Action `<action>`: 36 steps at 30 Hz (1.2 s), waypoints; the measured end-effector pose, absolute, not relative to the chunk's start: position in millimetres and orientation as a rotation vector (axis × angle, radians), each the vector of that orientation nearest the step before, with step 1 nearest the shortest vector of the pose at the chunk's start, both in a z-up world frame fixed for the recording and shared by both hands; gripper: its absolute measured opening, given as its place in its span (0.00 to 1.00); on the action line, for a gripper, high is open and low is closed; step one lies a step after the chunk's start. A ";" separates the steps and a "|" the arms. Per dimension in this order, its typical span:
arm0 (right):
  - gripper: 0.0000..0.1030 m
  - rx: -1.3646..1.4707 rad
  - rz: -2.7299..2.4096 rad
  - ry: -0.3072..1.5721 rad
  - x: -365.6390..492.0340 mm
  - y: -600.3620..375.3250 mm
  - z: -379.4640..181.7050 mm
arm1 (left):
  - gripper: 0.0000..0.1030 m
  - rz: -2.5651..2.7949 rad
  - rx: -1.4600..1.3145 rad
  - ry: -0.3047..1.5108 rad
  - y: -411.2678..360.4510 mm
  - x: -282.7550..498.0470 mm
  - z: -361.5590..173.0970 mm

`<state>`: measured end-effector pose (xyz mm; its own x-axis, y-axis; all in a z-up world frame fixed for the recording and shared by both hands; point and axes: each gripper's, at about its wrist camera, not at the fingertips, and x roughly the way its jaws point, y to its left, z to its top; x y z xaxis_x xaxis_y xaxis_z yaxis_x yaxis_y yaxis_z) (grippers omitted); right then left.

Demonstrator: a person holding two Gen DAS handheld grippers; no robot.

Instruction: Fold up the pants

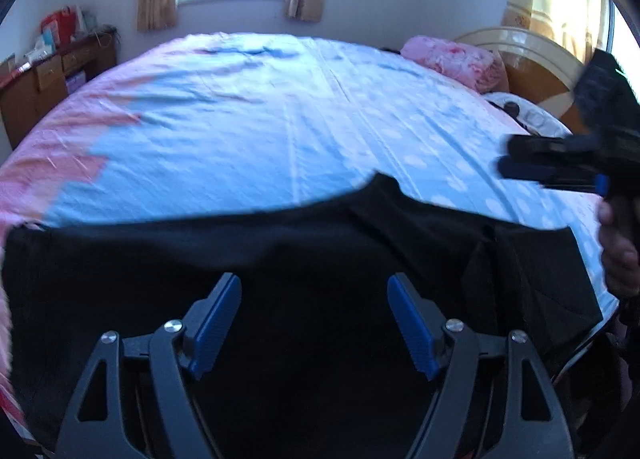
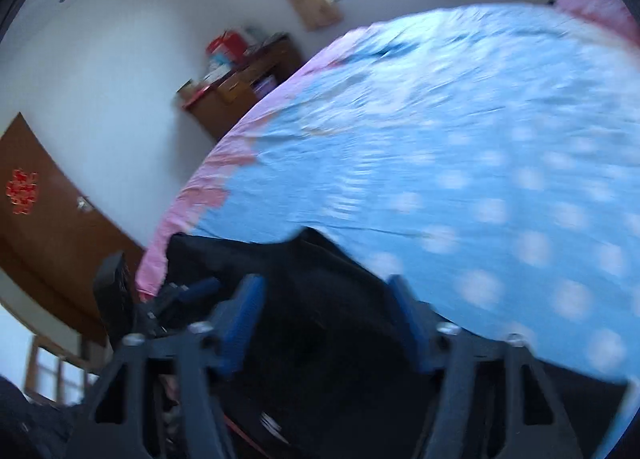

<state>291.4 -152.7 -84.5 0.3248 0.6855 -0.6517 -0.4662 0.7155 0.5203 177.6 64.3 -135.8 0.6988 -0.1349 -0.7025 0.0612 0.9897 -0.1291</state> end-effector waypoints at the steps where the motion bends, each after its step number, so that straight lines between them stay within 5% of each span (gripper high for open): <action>1: 0.49 0.272 0.787 1.010 303.9 -134.9 -89.3 | 0.81 -0.097 -0.087 0.787 66.1 176.8 -135.5; 8: 0.48 0.241 0.762 1.200 345.5 -73.8 -132.1 | 0.84 -0.038 -0.106 0.804 90.8 186.2 -144.7; 10: 0.17 0.193 0.727 1.206 348.2 -66.8 -140.6 | 0.85 -0.039 -0.093 0.814 90.8 186.5 -148.7; 14: 0.06 0.158 0.692 1.183 351.7 -64.9 -147.2 | 0.89 -0.041 -0.077 0.826 90.2 189.3 -160.4; 21: 0.08 0.146 0.718 1.159 357.7 -67.3 -142.4 | 0.94 -0.014 -0.022 0.812 82.3 184.0 -153.1; 23: 0.18 0.136 0.688 1.103 346.6 -82.7 -121.7 | 0.94 -0.004 -0.032 0.785 85.7 177.0 -142.7; 25: 0.40 0.111 0.651 1.049 332.5 -98.3 -103.0 | 0.94 0.008 -0.023 0.777 90.0 168.0 -137.3; 30: 0.42 0.061 0.635 0.987 257.2 -137.4 -82.7 | 0.96 0.040 0.017 0.813 104.0 147.2 -150.3; 36: 0.42 -0.076 0.633 1.036 186.4 -136.9 -125.8 | 1.00 0.061 0.018 0.836 106.5 148.4 -163.4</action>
